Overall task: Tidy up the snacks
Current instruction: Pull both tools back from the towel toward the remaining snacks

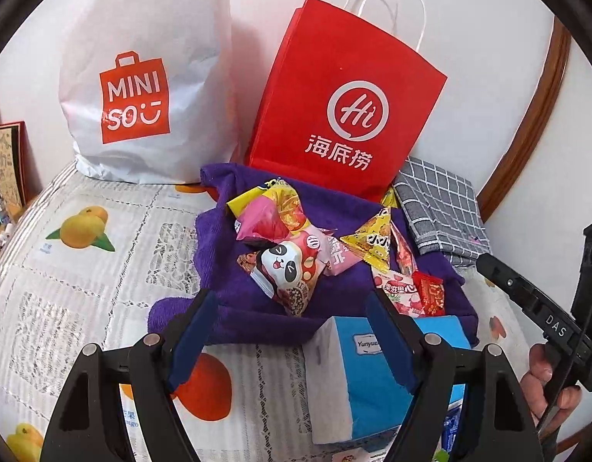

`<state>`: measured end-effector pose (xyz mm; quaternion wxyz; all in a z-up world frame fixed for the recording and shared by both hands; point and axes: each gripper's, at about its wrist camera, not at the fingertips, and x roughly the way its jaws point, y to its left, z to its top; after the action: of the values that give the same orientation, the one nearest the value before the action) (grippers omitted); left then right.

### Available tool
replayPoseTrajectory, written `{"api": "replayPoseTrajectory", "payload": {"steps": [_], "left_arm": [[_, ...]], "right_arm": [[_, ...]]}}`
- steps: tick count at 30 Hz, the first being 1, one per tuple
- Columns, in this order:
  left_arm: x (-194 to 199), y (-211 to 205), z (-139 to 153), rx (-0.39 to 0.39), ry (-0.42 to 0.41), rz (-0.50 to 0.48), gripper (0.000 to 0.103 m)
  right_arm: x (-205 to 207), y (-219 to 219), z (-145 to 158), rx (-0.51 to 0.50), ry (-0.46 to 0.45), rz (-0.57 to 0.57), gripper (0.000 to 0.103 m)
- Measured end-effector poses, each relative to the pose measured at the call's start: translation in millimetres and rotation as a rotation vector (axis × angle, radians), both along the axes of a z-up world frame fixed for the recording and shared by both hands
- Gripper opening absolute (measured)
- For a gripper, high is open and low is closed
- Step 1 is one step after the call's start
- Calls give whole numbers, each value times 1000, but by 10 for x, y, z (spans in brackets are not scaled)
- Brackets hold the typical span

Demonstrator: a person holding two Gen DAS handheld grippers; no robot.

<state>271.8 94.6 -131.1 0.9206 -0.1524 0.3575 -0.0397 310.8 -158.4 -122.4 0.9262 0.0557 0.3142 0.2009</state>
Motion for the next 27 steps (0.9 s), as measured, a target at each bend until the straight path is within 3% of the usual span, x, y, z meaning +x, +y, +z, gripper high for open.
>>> {"api": "replayPoseTrajectory", "payload": {"steps": [5, 10, 13, 22, 27], "left_arm": [[12, 13, -20, -25, 19, -5, 78], [-17, 13, 11, -17, -1, -6, 78], [-50, 22, 48, -26, -29, -9, 78], [-47, 84, 87, -61, -18, -2, 76], [-75, 37, 112, -31, -36, -13, 76]], "right_arm": [[-41, 80, -2, -29, -24, 19, 40], [-69, 120, 5, -41, -40, 19, 61], [-96, 124, 21, -51, -57, 13, 64], [-154, 123, 55, -53, -80, 10, 64], [-229, 123, 74, -27, -128, 19, 65]]}}
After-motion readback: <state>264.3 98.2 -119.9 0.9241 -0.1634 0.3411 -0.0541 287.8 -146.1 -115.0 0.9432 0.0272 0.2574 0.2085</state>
